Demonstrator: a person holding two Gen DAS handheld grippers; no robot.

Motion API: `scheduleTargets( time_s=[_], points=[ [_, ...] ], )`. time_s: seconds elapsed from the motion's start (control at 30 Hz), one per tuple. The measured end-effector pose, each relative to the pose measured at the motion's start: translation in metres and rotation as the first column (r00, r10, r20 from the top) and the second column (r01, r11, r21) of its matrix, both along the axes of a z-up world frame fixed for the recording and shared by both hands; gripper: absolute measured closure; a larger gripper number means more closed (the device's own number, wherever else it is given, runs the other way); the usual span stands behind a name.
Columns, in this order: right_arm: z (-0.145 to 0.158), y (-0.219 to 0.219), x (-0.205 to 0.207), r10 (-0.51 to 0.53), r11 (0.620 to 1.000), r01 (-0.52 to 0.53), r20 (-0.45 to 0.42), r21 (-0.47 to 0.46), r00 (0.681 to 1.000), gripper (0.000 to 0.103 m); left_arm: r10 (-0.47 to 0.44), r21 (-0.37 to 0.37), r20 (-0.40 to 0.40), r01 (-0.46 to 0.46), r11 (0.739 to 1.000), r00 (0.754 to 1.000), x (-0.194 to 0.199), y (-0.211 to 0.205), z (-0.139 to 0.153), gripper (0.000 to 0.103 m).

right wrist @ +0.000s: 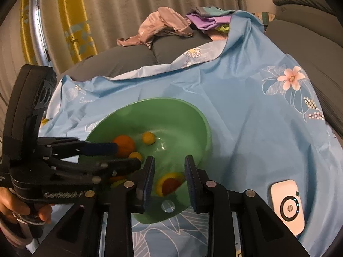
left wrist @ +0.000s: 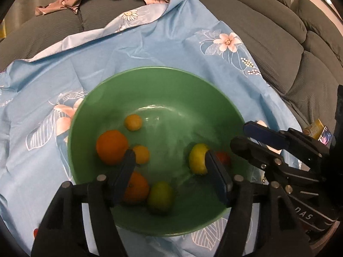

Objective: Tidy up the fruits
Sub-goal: 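Carry both tomatoes over the green bowl and open both tools, then move both tools back toward the remaining cherry tomatoes on the cloth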

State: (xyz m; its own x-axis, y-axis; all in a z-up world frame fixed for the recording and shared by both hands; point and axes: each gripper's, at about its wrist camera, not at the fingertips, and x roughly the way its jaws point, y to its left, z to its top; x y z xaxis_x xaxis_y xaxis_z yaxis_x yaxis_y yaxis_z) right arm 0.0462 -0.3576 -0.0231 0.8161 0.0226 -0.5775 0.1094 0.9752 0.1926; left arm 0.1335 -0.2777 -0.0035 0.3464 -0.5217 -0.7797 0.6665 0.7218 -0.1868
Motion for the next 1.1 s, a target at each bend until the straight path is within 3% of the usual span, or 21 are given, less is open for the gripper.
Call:
scheduleTargets(
  time_s=[0.23,0.5,0.73,1.1],
  points=[
    [0.006,-0.002,-0.013,-0.015,0.999,0.014,0.032,0.044,0.999,0.065,0.038,-0.029,0.030,-0.037,0.999,0.999,-0.014,0.024,0.018,0.022],
    [0.017,-0.013,-0.047,-0.012,0.993,-0.002,0.110,0.121,0.994,0.064,0.153,-0.006,0.032,-0.153,0.988,0.988,-0.043,0.094,0.021,0.021],
    [0.023,-0.012,-0.061,-0.042,0.992,0.031,0.093,0.123,0.995,0.064,0.306,0.014,-0.013,-0.306,0.952,0.952,-0.070,0.171,0.006,0.021],
    [0.032,0.043,-0.057,0.100,0.992,-0.105,0.079,0.071,0.992,0.064,0.463,0.019,-0.055,-0.463,0.886,0.885,-0.113,0.255,-0.007,0.021]
  ],
)
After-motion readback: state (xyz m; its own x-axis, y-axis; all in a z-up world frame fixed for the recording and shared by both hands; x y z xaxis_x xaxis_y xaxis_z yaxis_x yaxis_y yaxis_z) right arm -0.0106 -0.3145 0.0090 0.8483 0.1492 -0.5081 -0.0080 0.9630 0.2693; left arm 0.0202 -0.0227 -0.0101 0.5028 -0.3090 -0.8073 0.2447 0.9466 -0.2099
